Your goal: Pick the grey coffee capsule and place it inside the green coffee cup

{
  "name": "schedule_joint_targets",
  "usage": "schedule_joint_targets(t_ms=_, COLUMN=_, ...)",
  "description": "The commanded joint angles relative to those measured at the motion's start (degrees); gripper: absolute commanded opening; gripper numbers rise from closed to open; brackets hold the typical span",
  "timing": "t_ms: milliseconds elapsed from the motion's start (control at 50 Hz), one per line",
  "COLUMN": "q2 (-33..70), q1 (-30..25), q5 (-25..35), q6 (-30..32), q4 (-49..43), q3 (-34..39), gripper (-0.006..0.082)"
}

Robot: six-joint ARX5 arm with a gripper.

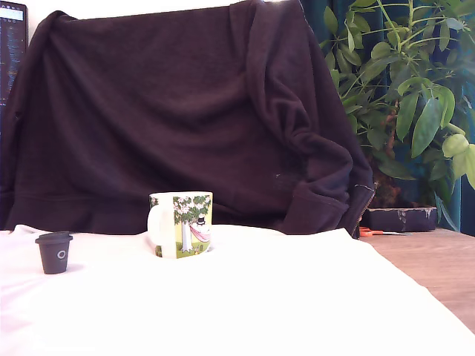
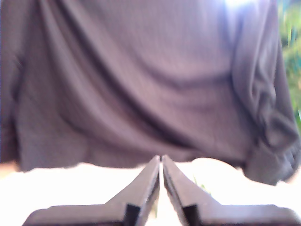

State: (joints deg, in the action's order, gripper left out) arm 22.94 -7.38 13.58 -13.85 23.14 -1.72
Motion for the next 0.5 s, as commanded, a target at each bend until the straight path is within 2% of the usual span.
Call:
schedule_joint_targets(t_ms=0, q2=4.98, q1=-1.25, q5=0.02, q6=0.15, q4=3.06, q3=0.31, gripper=0.0553)
schedule_joint_targets(t_ms=40, q2=8.13, q1=-1.97, q5=0.04, q6=0.17, q4=4.70, q3=0.31, gripper=0.0636)
schedule_joint_targets(t_ms=80, q2=11.87, q1=-2.75, q5=0.00, q6=1.92, q4=6.34, q3=0.31, gripper=0.0663)
schedule_joint_targets(t_ms=260, q2=26.84, q1=-6.27, q5=-2.27, q6=6.40, q4=16.81, q3=0.28, gripper=0.0662)
schedule_joint_targets(t_ms=480, q2=43.34, q1=-6.95, q5=-6.93, q6=6.84, q4=30.25, q3=0.26, gripper=0.0662)
